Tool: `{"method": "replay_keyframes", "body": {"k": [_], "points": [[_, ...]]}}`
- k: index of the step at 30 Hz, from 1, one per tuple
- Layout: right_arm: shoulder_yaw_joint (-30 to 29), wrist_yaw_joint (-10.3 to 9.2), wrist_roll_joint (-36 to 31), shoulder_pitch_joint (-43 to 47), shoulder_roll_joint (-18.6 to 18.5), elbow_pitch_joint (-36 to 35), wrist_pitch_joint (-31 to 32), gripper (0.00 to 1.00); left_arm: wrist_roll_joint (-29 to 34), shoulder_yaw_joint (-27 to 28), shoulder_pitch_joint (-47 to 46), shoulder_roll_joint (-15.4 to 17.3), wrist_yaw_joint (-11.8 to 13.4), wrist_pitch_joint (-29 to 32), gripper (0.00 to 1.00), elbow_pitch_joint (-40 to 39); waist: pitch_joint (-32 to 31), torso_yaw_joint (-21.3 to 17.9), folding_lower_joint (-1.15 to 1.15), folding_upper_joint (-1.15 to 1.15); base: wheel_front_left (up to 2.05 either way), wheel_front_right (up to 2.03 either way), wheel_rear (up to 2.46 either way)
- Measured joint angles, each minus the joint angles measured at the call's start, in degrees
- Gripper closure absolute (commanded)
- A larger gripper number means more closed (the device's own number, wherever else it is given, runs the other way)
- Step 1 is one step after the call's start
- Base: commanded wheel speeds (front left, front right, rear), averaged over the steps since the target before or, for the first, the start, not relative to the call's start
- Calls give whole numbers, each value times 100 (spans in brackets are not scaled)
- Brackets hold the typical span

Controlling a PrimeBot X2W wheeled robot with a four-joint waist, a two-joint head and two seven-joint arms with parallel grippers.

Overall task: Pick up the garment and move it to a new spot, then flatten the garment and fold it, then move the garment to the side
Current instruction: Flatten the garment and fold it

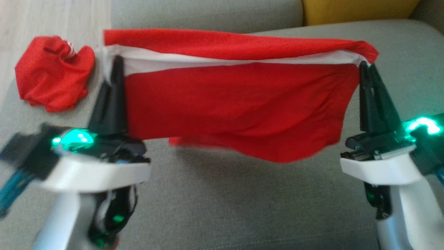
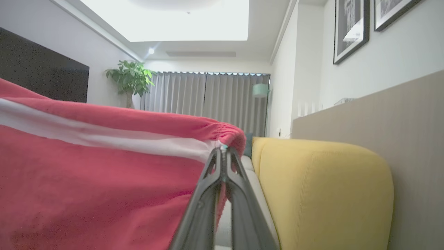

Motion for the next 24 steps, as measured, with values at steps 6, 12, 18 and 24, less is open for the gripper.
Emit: {"method": "replay_keyframes", "body": {"k": [6,12,18,24], "points": [[1,0,-1,270,-145,-1105,253,100,122,207,300,364,347,510,100,-1470,-201,-111,0,0,0,0,0],[224,0,218,169,-279,-1079,600,100,-157,466,241,516,350,882,100,-1346,-10,-143,0,0,0,0,0],[805,0,405,-1149,-512,303,612,100,-485,538,-712,530,3,991,100,-75,387,-146,0,0,0,0,0],[854,0,510,-3348,-346,2279,137,100,-138,339,-2754,480,-458,700,100,1784,927,-109,0,0,0,0,0]]}}
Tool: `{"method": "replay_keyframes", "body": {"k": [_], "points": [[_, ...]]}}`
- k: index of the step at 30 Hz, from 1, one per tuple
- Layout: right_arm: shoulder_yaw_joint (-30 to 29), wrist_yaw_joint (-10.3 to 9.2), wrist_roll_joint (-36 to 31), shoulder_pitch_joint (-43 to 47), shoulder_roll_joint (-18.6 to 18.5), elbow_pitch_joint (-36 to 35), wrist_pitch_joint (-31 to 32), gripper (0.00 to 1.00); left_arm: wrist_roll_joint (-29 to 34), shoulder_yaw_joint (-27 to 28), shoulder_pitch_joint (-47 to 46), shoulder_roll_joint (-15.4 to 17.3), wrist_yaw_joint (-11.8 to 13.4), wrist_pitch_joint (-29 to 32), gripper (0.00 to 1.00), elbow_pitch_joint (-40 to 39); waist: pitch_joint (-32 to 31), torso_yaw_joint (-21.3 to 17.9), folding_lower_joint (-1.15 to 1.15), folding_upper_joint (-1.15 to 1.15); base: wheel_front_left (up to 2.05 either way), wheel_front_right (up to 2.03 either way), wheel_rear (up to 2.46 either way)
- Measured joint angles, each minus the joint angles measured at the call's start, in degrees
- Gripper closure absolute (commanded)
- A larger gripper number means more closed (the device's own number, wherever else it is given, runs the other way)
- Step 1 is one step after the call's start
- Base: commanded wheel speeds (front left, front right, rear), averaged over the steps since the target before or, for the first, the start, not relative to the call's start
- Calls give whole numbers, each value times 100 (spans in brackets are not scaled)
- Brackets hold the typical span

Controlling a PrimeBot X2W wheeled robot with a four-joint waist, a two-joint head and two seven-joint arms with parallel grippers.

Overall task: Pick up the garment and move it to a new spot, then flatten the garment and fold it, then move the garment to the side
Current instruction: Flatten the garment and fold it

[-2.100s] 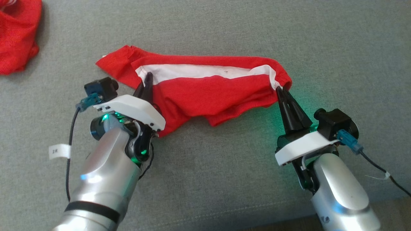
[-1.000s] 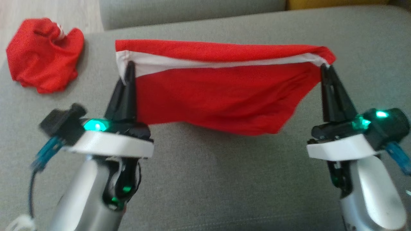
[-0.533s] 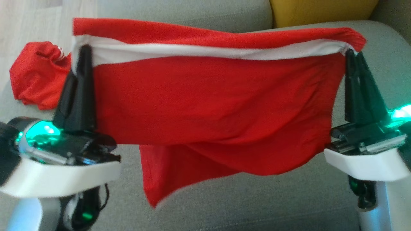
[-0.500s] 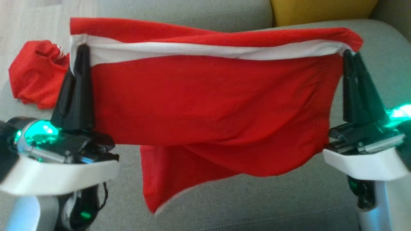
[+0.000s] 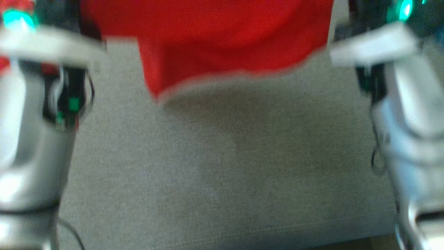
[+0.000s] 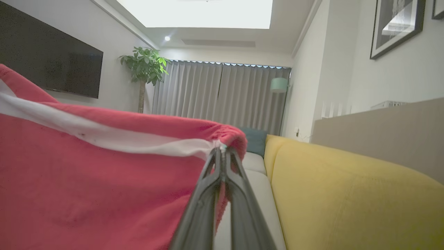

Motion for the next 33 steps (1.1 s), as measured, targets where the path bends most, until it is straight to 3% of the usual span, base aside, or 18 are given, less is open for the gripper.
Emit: {"method": "replay_keyframes", "body": {"k": [4,8,11,21,27,33], "points": [[-229,0,-311,-1265,209,1001,-127,100,345,-58,-1340,-302,-225,-612,100,1170,384,49,0,0,0,0,0],[-698,0,-702,-1926,328,1027,-144,100,570,15,-2198,-614,-393,-859,100,1836,819,95,0,0,0,0,0],[-749,0,-929,-2001,359,1125,-146,100,727,213,-2330,-896,-519,-884,100,2059,1165,148,2,0,0,0,0],[-688,0,-578,-754,419,1160,-144,100,1084,1003,-1212,-1339,-995,-882,100,2219,1824,366,1,0,0,0,0],[-664,0,-246,-249,421,341,-144,100,1078,1171,-744,-1443,-1051,-882,100,1429,1648,325,0,0,0,0,0],[-549,0,-47,1087,423,-425,-144,100,972,1067,700,-1467,-1051,-882,100,430,1266,292,0,0,0,0,0]]}}
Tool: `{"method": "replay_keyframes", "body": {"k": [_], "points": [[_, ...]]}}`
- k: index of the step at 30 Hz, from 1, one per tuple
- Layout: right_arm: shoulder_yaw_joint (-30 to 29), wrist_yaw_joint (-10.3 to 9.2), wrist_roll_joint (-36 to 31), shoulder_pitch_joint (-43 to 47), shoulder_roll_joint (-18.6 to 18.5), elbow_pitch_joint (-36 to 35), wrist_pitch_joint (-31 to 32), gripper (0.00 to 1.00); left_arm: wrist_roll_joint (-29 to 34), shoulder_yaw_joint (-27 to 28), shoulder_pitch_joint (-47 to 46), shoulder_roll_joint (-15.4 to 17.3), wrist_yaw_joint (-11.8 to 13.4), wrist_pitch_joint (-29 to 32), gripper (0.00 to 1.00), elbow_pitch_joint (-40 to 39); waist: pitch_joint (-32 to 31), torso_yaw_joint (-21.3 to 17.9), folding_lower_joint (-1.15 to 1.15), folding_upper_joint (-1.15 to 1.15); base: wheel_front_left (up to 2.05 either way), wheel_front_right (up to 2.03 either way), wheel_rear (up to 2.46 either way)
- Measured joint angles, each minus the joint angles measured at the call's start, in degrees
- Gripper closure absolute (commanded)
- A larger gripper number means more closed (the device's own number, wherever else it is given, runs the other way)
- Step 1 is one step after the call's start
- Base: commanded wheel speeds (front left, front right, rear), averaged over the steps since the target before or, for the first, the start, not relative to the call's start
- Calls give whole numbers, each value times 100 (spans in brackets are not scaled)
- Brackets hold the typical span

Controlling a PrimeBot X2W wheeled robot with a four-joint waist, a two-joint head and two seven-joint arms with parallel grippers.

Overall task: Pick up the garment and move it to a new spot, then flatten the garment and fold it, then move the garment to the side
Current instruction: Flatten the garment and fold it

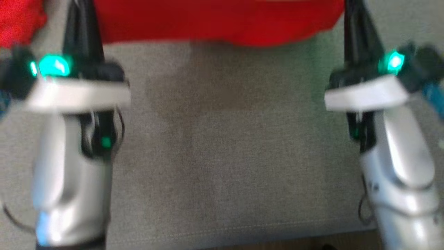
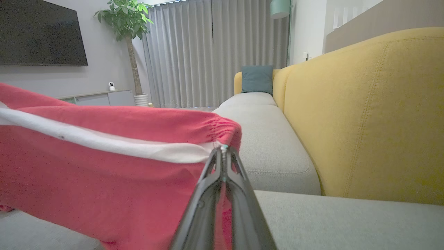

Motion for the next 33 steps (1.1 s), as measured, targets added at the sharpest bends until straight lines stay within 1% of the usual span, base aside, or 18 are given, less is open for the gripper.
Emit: {"method": "replay_keyframes", "body": {"k": [9,13,18,21,25,33], "points": [[-65,0,48,1947,37,-1138,0,100,-43,-193,2265,10,-1,0,100,-1312,-886,-22,0,0,0,0,0],[7,0,-193,2646,34,-1570,0,100,-140,-268,3158,13,-1,1,100,-1846,-1244,-74,-1,0,0,0,0],[41,0,-242,3436,-63,-1736,1,100,-287,-489,3941,22,1,2,100,-2022,-1421,-184,-1,0,0,0,0],[68,0,-148,3565,-63,-1591,1,100,-309,-495,3979,36,1,4,100,-1852,-1359,-251,-1,0,0,0,0],[103,0,-35,3376,-40,-1247,1,100,-232,-513,3574,41,1,5,100,-1206,-1199,-326,0,0,0,0,0],[88,0,96,2408,37,-428,2,100,-66,-582,1886,211,0,7,100,410,-735,-480,0,0,0,0,0]]}}
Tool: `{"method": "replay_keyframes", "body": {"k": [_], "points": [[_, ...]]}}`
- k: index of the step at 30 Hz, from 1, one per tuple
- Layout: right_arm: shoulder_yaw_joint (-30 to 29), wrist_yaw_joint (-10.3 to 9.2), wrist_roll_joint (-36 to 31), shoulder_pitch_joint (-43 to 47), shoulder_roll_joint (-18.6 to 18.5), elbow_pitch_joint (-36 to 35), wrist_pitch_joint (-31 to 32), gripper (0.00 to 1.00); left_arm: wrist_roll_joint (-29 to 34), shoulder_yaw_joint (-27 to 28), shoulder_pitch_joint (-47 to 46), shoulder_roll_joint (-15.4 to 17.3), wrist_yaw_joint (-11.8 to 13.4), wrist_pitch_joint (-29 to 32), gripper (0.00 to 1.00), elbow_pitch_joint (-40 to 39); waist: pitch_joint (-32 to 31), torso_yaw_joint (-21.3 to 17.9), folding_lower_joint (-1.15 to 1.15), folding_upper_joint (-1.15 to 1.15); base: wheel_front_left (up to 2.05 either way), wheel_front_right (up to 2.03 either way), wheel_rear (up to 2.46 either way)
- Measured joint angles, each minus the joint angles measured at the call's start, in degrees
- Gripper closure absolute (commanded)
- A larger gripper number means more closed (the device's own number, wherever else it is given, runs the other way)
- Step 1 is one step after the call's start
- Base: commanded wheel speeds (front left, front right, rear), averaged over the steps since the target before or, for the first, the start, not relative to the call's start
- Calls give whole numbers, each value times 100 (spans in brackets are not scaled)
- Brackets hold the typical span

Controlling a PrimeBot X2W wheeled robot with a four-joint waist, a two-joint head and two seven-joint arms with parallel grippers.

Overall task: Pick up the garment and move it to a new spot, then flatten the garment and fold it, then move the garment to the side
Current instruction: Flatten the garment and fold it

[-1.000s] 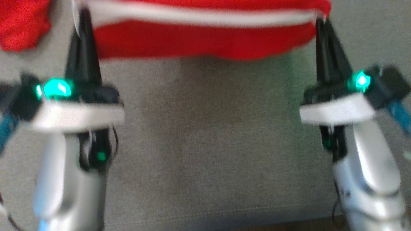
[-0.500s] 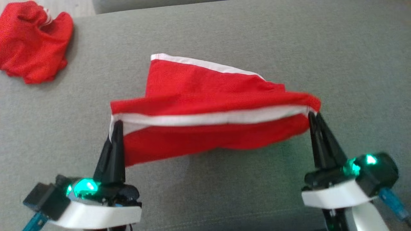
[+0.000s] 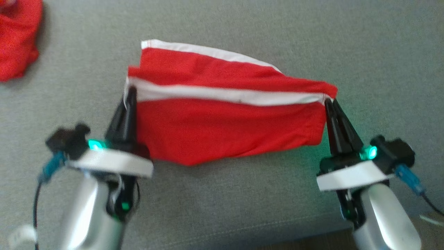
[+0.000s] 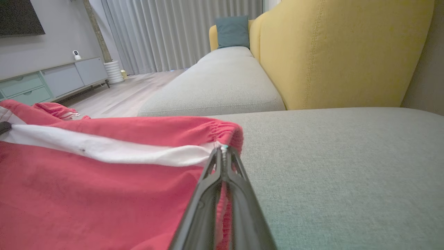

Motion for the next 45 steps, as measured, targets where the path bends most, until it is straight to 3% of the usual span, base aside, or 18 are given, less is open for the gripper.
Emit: {"method": "replay_keyframes", "body": {"k": [4,10,22,24,26,27,28,29,30,45], "points": [[86,0,134,-526,29,459,0,100,16,13,-968,112,-1,0,100,1125,310,-102,0,0,0,0,0],[266,0,310,-928,33,734,0,100,111,-91,-1709,220,-1,1,100,2143,608,-184,0,0,0,0,0],[292,0,467,-1169,34,985,0,100,115,-383,-2546,248,-2,1,100,3098,736,-211,1,0,0,0,0],[292,0,469,-1207,34,993,0,100,115,-416,-2629,248,-2,1,86,3250,724,-216,1,0,0,0,0],[292,0,490,-1207,34,1036,0,100,115,-448,-2727,246,-2,1,59,3398,708,-216,1,0,0,0,0],[292,0,510,-1207,34,1061,0,90,115,-454,-2777,243,-1,2,32,3471,699,-214,1,0,0,0,0],[292,0,510,-1207,34,1078,0,68,115,-454,-2813,242,-1,2,0,3511,691,-211,1,0,0,0,0],[293,0,510,-1209,34,1091,0,22,115,-454,-2837,238,-1,1,0,3551,682,-208,1,0,0,0,0],[294,0,510,-1211,34,1110,0,0,115,-455,-2856,230,-1,1,0,3597,673,-202,1,0,0,0,0],[-242,0,400,-1050,40,688,0,0,177,-580,-2539,229,0,9,0,3271,292,24,1,0,0,0,0]]}}
